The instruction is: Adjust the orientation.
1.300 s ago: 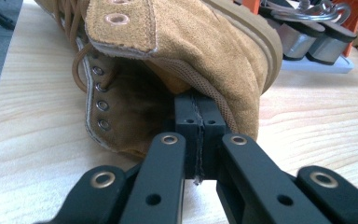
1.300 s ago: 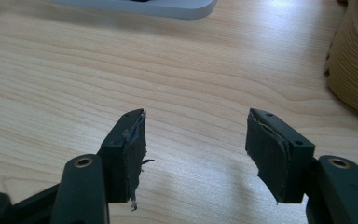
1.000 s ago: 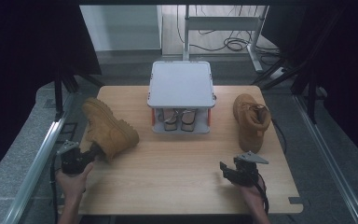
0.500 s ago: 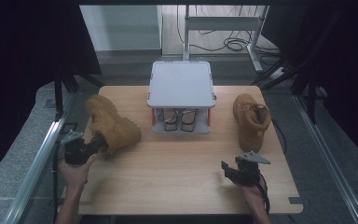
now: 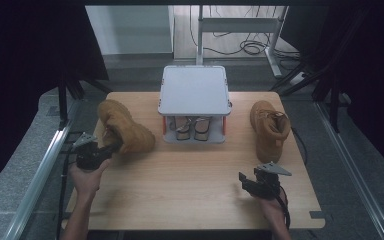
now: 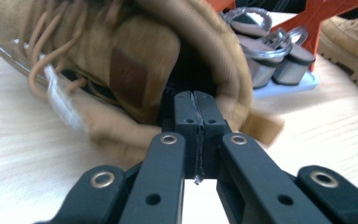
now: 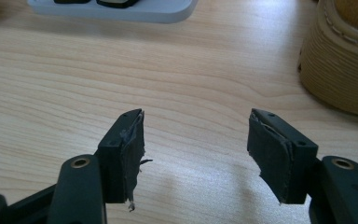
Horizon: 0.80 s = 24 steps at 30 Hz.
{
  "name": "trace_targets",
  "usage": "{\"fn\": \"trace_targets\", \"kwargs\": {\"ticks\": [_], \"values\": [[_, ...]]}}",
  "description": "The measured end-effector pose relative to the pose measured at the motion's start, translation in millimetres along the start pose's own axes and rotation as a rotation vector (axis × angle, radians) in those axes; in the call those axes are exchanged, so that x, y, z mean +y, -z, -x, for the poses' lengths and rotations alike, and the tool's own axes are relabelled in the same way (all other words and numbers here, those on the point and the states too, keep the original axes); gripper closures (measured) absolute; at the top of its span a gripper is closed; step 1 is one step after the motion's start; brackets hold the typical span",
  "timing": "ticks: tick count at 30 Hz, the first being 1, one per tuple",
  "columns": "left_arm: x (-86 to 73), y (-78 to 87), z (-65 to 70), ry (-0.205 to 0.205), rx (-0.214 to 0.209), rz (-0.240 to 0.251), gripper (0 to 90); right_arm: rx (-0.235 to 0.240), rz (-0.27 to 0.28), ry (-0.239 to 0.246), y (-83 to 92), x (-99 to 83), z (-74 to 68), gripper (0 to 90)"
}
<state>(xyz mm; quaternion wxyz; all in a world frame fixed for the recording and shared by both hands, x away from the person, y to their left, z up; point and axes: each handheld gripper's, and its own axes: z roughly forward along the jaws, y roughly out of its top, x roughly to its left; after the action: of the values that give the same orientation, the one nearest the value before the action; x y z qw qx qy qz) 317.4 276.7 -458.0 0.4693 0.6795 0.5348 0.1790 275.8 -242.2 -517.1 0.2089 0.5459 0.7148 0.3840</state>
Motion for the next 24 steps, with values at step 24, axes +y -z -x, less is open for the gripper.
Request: {"fn": "trace_targets", "kwargs": {"ticks": [24], "values": [[64.2, -37.3, 27.9, -0.105, -0.050, -0.036, 80.6, -0.010, -0.036, 0.014, -8.3, -6.3, 1.8, 35.8]]}}
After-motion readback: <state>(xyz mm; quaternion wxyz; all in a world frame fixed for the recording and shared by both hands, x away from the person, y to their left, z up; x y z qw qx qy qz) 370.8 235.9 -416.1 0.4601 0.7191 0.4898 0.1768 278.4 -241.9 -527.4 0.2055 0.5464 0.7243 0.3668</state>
